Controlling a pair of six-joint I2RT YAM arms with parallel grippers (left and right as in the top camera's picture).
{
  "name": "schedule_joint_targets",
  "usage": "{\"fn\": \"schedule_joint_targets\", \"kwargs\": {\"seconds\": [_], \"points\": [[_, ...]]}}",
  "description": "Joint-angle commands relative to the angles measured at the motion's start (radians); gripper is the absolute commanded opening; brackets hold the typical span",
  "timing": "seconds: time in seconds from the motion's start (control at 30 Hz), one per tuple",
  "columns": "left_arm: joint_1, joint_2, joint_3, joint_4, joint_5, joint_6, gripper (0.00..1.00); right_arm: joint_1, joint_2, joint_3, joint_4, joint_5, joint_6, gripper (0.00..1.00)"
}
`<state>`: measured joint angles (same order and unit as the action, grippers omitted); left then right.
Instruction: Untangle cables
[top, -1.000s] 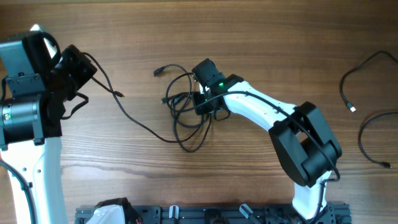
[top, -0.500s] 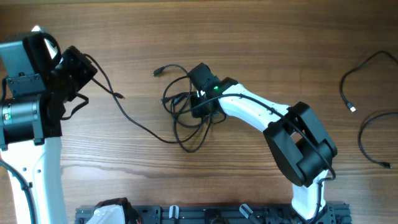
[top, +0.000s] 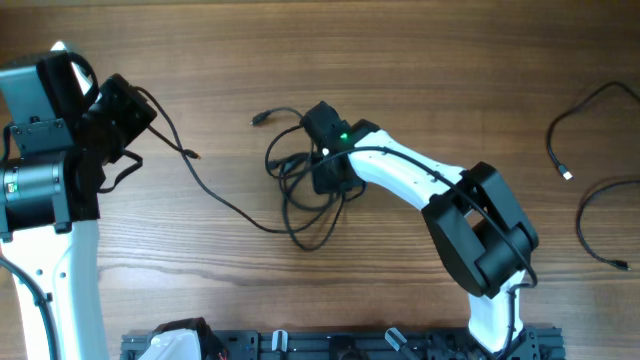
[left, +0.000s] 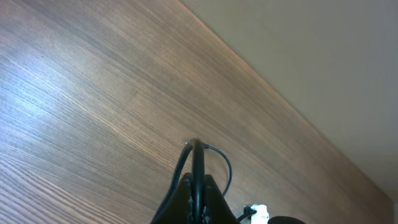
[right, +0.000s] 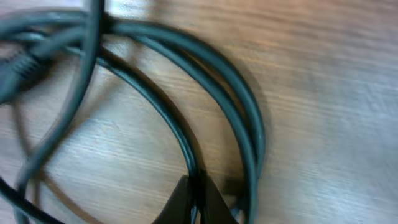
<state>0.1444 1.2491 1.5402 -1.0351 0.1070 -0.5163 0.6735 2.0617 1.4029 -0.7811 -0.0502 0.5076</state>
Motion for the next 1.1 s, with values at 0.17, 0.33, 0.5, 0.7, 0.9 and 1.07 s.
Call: {"fn": "schedule_joint_targets", "kwargs": {"seconds": [0.17, 0.33, 0.5, 0.7, 0.9, 1.07], "points": [[0.004, -0.003, -0.001, 0.001, 0.016, 0.016, 0.04, 0.003, -0.018, 0.304, -0.333, -0.092, -0.194, 0.04], [0.004, -0.003, -0.001, 0.001, 0.016, 0.016, 0.04, 0.003, -0.09, 0.491, -0.554, -0.214, -0.274, 0.04], [0.003, -0.003, -0.001, 0.001, 0.016, 0.016, 0.04, 0.003, -0.142, 0.592, -0.702, -0.222, -0.297, 0.04], [0.004, -0.002, -0.002, -0.013, 0.016, 0.017, 0.04, 0.005, -0.124, 0.563, -0.633, -0.21, -0.187, 0.29], [0.004, -0.007, -0.002, 0.09, 0.081, 0.04, 0.04, 0.003, -0.103, 0.407, -0.502, -0.211, -0.081, 0.52], [0.004, -0.084, 0.015, 0.43, 0.355, 0.022, 0.04, -0.025, -0.103, 0.379, -0.469, -0.211, -0.079, 0.54]]}}
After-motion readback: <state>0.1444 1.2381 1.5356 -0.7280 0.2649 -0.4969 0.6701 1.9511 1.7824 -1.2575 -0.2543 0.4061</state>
